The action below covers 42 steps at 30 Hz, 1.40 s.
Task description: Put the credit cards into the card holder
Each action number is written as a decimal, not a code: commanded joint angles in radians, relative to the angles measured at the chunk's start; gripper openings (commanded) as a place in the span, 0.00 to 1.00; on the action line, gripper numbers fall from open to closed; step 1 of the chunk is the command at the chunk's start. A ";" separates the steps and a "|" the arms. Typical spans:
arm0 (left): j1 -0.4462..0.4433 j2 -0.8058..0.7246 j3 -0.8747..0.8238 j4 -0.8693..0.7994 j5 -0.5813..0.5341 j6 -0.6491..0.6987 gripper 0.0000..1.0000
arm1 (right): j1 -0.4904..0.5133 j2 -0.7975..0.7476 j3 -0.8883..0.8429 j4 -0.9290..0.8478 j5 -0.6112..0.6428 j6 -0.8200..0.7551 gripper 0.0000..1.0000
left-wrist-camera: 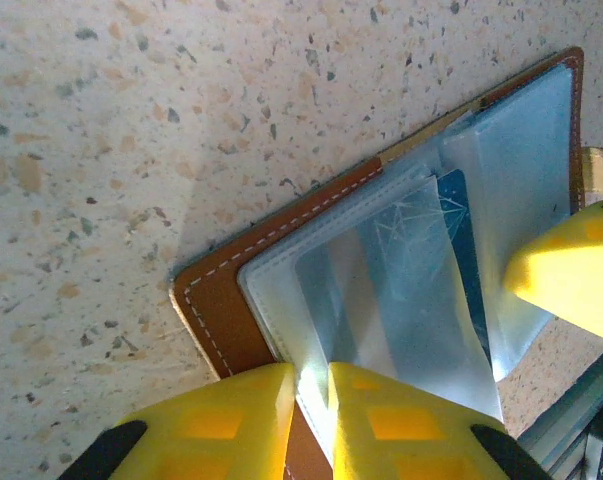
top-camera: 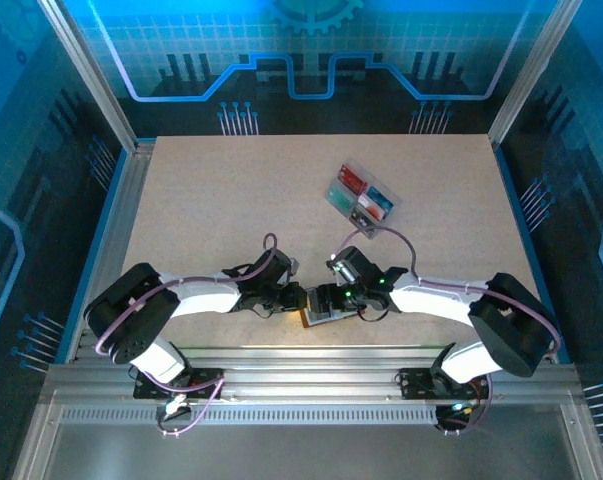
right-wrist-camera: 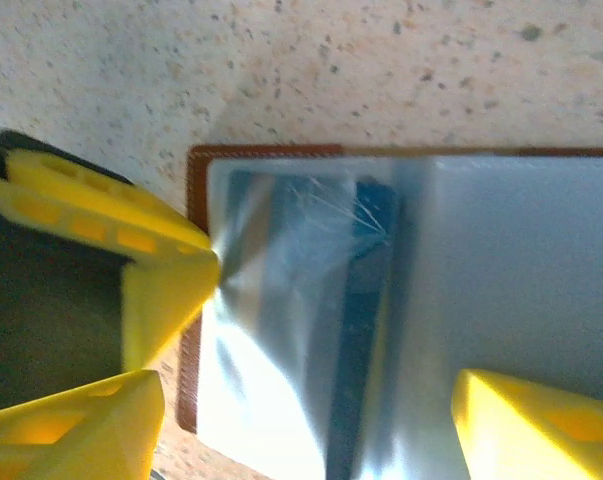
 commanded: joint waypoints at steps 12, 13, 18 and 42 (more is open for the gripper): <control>-0.009 0.009 -0.007 -0.152 -0.015 -0.003 0.20 | 0.001 -0.118 0.091 -0.333 0.240 -0.138 0.70; -0.009 0.010 -0.007 -0.150 -0.016 -0.003 0.20 | 0.003 -0.117 0.103 -0.339 0.248 -0.150 0.65; -0.009 0.024 -0.001 -0.140 -0.011 -0.003 0.20 | 0.001 -0.068 0.164 -0.353 0.284 -0.207 0.51; -0.010 0.011 -0.007 -0.143 -0.004 0.009 0.20 | 0.046 0.245 0.228 -0.345 0.372 -0.145 0.45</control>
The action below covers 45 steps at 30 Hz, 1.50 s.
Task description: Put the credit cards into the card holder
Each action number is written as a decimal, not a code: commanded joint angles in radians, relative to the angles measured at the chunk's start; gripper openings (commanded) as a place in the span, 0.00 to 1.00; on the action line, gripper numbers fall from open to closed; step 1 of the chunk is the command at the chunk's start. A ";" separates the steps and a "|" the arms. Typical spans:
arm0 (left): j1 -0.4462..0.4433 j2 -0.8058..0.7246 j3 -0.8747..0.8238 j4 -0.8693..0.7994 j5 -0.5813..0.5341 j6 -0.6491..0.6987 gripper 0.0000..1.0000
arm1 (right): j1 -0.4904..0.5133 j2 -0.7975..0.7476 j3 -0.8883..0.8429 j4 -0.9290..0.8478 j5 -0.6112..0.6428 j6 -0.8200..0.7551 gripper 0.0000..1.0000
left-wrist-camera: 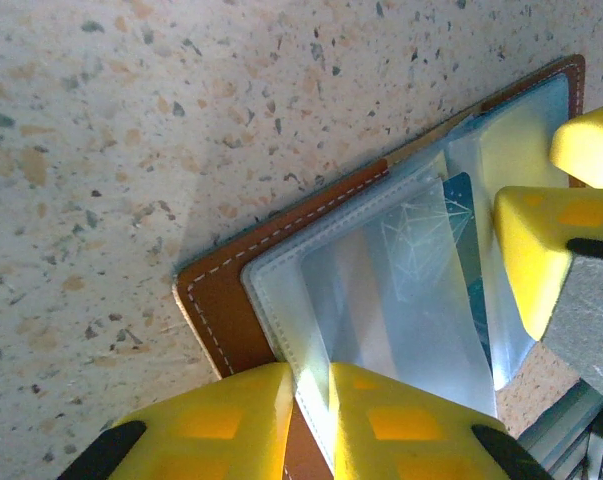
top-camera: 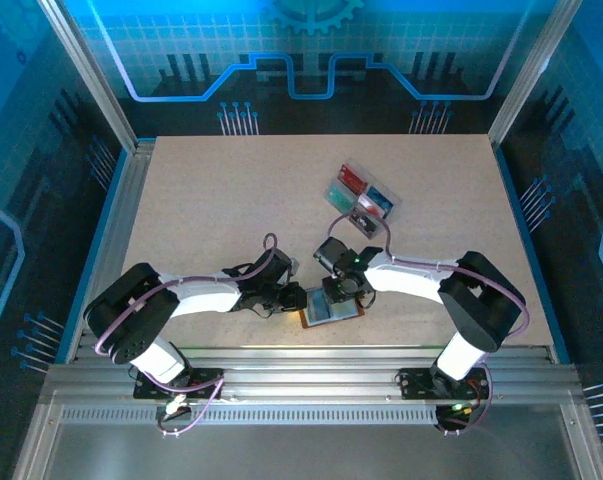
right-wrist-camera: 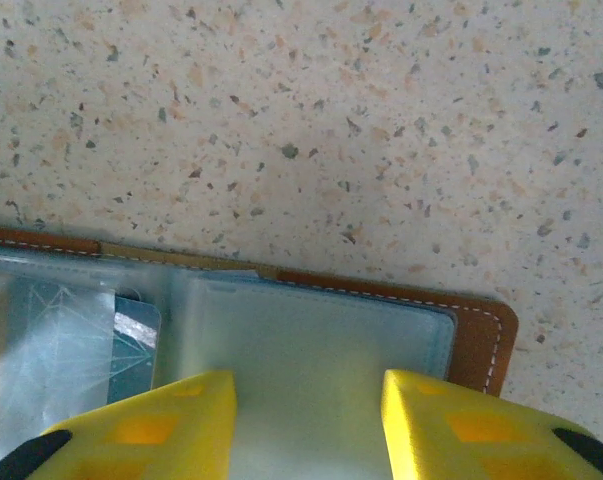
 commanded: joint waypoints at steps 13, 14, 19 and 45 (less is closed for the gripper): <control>-0.009 0.023 -0.027 -0.120 -0.017 0.014 0.20 | 0.083 0.030 -0.039 -0.012 0.013 0.073 0.16; -0.009 0.026 -0.028 -0.122 -0.022 0.015 0.20 | 0.089 0.023 -0.003 -0.036 0.038 0.068 0.13; -0.010 0.031 -0.037 -0.110 -0.020 0.008 0.19 | 0.122 -0.009 0.079 -0.106 0.088 0.046 0.00; 0.001 -0.005 -0.058 -0.058 0.039 -0.014 0.21 | 0.020 -0.220 -0.157 0.326 -0.572 0.113 0.71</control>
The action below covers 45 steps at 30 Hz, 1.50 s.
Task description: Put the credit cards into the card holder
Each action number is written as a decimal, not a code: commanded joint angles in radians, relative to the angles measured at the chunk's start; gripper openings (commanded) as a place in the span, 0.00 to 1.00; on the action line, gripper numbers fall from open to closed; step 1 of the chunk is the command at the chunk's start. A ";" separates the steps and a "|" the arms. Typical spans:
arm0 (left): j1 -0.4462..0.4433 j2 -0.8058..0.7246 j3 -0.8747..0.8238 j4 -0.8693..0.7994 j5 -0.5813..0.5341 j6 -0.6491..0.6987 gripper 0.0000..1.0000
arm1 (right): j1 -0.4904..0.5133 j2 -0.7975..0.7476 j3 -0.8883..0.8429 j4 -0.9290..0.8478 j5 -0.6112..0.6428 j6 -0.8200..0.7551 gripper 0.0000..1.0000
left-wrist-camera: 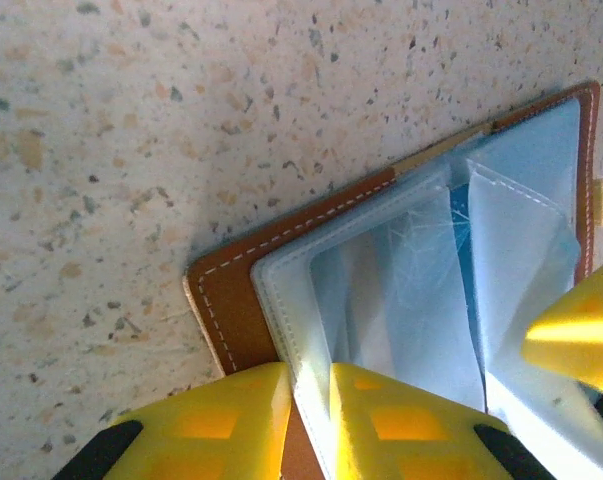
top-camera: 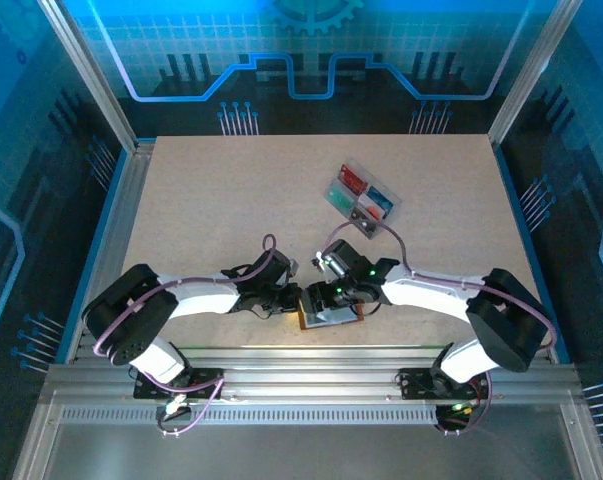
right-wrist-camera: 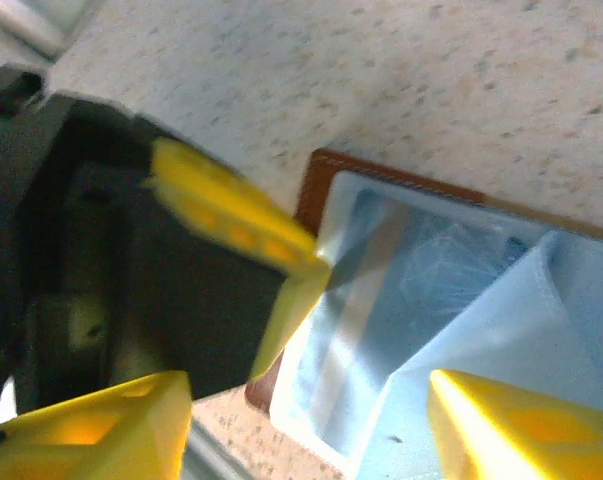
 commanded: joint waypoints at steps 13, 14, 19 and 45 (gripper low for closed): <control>0.056 -0.086 -0.096 -0.002 0.131 -0.051 0.24 | -0.007 -0.193 -0.042 0.081 -0.175 -0.025 0.79; 0.064 -0.099 -0.102 0.004 0.141 -0.055 0.25 | -0.004 -0.222 -0.029 -0.009 -0.072 -0.040 0.79; 0.092 -0.143 -0.112 -0.004 0.173 -0.047 0.27 | -0.053 -0.379 -0.093 -0.181 0.160 -0.005 0.73; 0.096 -0.056 -0.095 -0.002 0.166 -0.022 0.27 | 0.006 -0.207 -0.196 -0.105 0.084 0.072 0.62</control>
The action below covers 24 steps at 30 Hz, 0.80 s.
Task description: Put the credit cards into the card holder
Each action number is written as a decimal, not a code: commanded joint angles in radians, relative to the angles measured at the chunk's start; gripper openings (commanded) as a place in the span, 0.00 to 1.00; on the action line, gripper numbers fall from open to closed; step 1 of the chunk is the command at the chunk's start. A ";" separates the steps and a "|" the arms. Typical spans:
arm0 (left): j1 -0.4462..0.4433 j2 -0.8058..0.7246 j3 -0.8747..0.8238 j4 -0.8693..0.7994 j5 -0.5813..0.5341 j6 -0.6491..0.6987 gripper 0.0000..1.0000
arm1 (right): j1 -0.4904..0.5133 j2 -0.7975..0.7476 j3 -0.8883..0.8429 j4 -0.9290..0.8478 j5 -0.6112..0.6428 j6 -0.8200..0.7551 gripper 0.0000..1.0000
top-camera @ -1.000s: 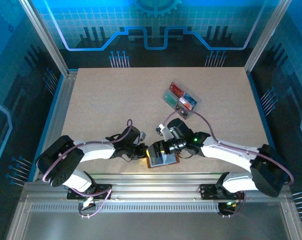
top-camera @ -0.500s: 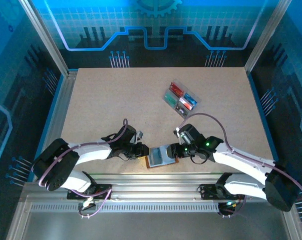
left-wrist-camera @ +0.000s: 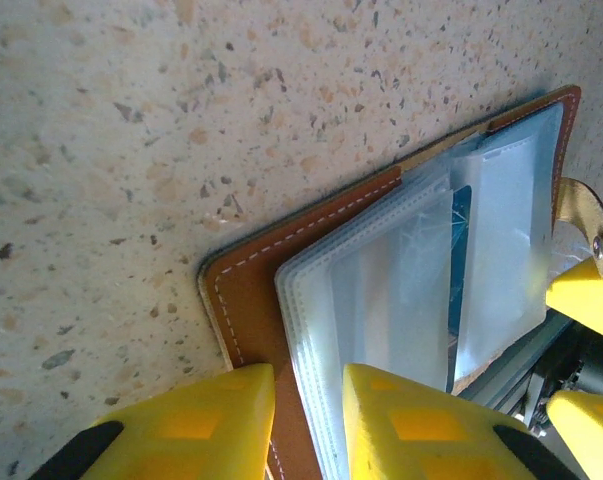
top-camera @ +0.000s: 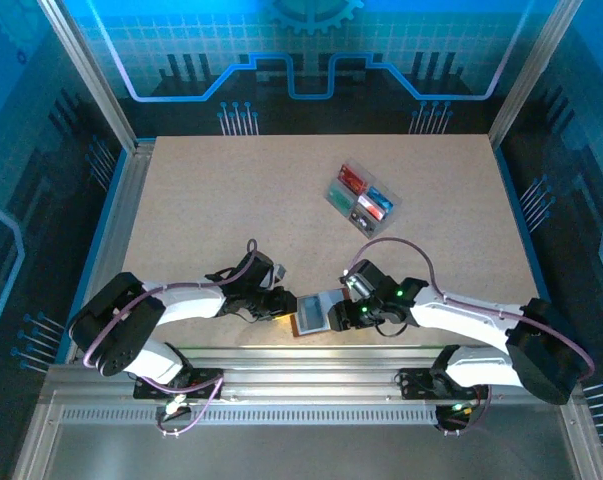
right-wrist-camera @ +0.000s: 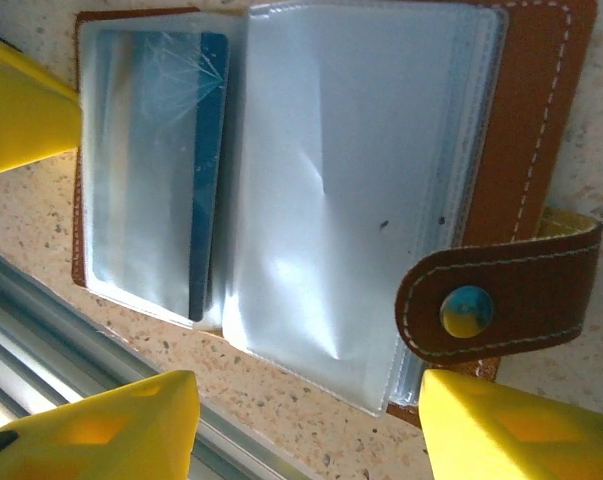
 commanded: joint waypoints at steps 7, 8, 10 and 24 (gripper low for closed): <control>0.006 0.030 0.002 -0.008 0.012 0.025 0.27 | 0.026 0.046 0.025 0.044 -0.022 0.025 0.62; 0.005 0.032 0.000 -0.008 0.010 0.025 0.27 | 0.030 0.042 0.031 0.039 -0.016 0.025 0.62; 0.005 0.038 -0.002 -0.004 0.009 0.026 0.27 | 0.037 0.036 0.046 0.019 0.001 0.022 0.62; 0.004 0.055 -0.015 0.019 0.009 0.022 0.27 | 0.107 0.116 0.165 -0.129 0.166 0.002 0.65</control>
